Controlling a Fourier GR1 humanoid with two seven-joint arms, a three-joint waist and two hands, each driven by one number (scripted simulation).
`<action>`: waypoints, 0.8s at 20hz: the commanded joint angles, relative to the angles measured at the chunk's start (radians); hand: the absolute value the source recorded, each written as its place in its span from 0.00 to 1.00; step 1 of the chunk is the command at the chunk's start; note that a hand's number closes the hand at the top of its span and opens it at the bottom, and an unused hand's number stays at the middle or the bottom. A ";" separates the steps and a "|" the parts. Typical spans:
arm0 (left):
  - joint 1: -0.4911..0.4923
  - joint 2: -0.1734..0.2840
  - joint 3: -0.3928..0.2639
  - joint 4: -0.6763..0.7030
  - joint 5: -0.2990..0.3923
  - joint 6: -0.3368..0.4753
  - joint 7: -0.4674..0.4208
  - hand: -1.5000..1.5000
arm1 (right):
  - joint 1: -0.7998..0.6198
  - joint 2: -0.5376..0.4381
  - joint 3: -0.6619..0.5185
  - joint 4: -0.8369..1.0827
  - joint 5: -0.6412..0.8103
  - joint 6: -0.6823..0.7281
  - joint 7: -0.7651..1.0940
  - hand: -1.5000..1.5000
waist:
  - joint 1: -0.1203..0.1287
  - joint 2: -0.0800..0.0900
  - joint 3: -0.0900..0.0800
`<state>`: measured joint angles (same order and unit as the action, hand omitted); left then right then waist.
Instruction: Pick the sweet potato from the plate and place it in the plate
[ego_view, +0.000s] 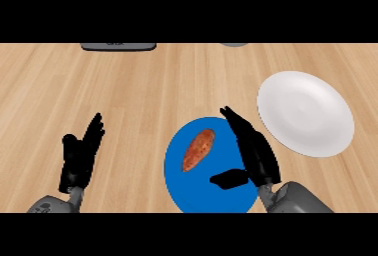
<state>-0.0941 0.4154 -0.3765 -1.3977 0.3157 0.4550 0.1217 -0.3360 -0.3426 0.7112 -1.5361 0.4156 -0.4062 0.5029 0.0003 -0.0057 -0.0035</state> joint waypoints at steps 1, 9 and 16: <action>0.013 -0.004 0.001 -0.034 0.002 -0.004 0.013 0.50 | -0.099 -0.023 0.015 -0.076 -0.027 0.231 0.246 0.00 | 0.005 -0.001 0.001; 0.004 -0.031 0.031 -0.017 -0.056 -0.026 0.039 0.50 | -0.144 0.129 -0.022 -0.020 -0.044 0.408 0.372 0.00 | 0.003 0.005 0.003; 0.075 -0.053 0.104 -0.041 -0.093 -0.089 0.000 0.50 | -0.166 0.235 -0.135 0.128 0.026 0.489 0.294 0.00 | 0.005 0.005 0.003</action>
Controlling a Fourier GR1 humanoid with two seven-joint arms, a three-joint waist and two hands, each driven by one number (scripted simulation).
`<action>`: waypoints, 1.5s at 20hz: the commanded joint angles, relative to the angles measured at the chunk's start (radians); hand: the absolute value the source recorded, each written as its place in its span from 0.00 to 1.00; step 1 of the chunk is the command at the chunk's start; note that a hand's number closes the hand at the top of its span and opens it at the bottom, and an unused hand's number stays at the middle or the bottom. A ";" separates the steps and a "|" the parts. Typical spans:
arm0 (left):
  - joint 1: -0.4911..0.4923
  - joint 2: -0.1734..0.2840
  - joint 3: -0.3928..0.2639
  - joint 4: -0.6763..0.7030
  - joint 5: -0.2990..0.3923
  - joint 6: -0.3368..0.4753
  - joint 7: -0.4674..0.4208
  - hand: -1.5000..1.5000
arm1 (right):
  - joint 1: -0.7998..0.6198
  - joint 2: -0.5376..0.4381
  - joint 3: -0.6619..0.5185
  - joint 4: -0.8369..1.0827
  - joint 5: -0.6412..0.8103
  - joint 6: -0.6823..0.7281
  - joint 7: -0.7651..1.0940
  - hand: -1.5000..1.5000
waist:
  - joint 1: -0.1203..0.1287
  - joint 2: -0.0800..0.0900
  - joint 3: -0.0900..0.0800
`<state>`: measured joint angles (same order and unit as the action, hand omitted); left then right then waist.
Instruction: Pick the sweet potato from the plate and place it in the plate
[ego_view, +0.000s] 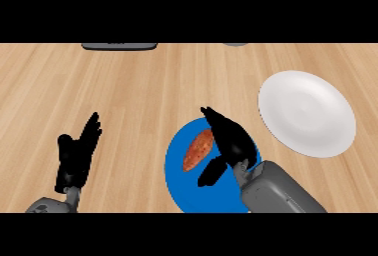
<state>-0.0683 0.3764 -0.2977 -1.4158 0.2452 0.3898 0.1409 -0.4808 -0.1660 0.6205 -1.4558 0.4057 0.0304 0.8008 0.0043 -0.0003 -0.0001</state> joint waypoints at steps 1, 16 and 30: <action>-0.038 -0.057 0.020 0.022 -0.062 0.008 0.034 0.50 | 0.023 0.075 -0.025 0.010 0.062 0.045 0.010 0.00 | -0.003 0.000 0.000; 0.010 -0.093 0.130 -0.052 -0.153 -0.096 0.079 0.50 | 0.071 0.164 -0.167 0.226 0.203 0.087 -0.235 0.00 | 0.000 0.001 0.000; 0.049 -0.182 0.167 -0.052 -0.221 -0.138 0.056 0.50 | 0.058 0.160 -0.161 0.209 0.334 0.071 -0.282 1.00 | -0.002 0.000 0.000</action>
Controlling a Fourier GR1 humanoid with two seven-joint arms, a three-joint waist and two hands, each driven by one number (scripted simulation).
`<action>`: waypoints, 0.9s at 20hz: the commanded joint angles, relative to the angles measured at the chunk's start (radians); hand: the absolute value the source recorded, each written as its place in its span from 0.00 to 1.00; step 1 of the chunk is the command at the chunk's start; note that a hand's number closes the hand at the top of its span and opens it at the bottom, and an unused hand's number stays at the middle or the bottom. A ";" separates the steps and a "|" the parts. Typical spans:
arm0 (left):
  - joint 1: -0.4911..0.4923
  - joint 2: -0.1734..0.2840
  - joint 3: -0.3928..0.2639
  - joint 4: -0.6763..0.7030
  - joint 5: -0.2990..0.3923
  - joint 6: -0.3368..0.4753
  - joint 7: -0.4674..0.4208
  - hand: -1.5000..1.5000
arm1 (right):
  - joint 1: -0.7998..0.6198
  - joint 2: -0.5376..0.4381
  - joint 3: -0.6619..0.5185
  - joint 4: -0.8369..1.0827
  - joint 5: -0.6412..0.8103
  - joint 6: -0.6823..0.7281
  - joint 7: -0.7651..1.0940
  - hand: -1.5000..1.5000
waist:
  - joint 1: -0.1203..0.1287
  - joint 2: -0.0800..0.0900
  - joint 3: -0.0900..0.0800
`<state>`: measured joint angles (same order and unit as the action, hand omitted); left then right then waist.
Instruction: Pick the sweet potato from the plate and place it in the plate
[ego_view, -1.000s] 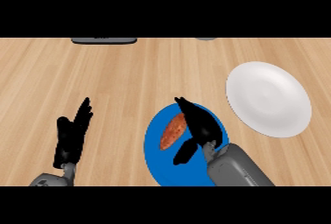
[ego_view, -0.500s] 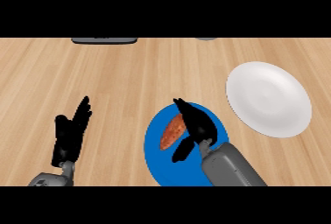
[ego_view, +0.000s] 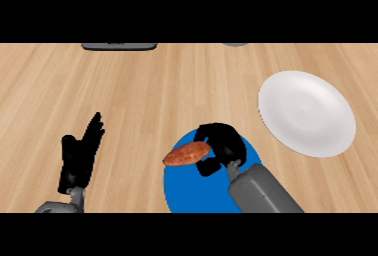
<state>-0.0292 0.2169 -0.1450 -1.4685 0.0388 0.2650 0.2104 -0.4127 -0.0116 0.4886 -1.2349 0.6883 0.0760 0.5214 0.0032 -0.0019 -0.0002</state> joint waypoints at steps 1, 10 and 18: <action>-0.043 -0.010 0.031 0.012 0.001 -0.025 0.012 0.50 | 0.016 -0.018 -0.014 -0.053 0.069 -0.006 -0.005 1.00 | -0.003 0.001 0.000; -0.041 -0.017 -0.014 0.017 -0.015 -0.033 -0.007 0.50 | -0.396 -0.094 -0.325 0.434 0.169 -0.301 0.247 1.00 | 0.043 0.016 0.001; -0.011 -0.007 0.022 -0.030 0.011 -0.036 0.040 0.50 | -0.507 -0.072 -0.267 0.453 0.373 -0.499 0.381 1.00 | 0.013 0.000 0.000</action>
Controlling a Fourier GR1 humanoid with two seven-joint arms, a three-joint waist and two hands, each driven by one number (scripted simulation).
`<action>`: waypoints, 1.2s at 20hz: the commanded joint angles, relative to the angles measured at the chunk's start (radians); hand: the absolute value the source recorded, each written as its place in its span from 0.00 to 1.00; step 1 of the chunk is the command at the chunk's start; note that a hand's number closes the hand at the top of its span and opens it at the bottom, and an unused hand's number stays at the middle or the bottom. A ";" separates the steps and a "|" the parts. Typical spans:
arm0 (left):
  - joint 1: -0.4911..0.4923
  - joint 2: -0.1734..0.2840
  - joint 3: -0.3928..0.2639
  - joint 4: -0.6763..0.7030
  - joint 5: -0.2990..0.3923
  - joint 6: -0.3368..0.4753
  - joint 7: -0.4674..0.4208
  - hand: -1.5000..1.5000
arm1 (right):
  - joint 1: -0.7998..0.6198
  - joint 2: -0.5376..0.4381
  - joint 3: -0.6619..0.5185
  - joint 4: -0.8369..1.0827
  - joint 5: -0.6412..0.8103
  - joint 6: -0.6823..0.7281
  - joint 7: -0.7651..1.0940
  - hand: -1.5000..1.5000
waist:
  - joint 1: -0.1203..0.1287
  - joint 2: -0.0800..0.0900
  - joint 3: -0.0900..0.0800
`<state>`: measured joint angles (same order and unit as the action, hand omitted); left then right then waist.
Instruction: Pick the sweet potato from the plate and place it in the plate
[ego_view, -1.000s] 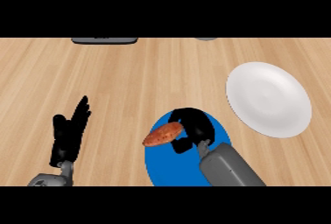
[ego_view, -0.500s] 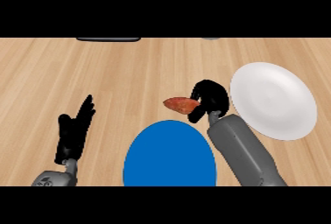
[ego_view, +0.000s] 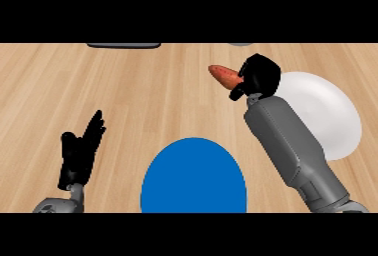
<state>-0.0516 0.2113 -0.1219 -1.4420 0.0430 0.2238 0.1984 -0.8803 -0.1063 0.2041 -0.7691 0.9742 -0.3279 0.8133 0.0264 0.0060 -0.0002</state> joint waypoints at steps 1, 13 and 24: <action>-0.014 0.000 0.000 0.013 -0.016 0.003 -0.003 0.50 | -0.059 -0.023 0.006 0.000 0.118 -0.153 0.084 1.00 | -0.014 -0.003 0.000; 0.018 0.001 0.010 -0.061 -0.018 -0.004 0.058 0.50 | -0.072 -0.138 -0.126 -0.026 0.251 -0.139 0.260 1.00 | -0.015 -0.003 0.000; -0.011 -0.036 0.037 0.037 -0.042 -0.009 -0.008 0.50 | 0.131 -0.214 -0.241 -0.025 0.172 -0.180 0.087 1.00 | -0.020 -0.003 0.000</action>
<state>-0.0433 0.1825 -0.0996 -1.4490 0.0000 0.2280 0.2172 -0.7913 -0.3038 0.0026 -0.8591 1.1662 -0.4557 0.9471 0.0025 0.0010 -0.0001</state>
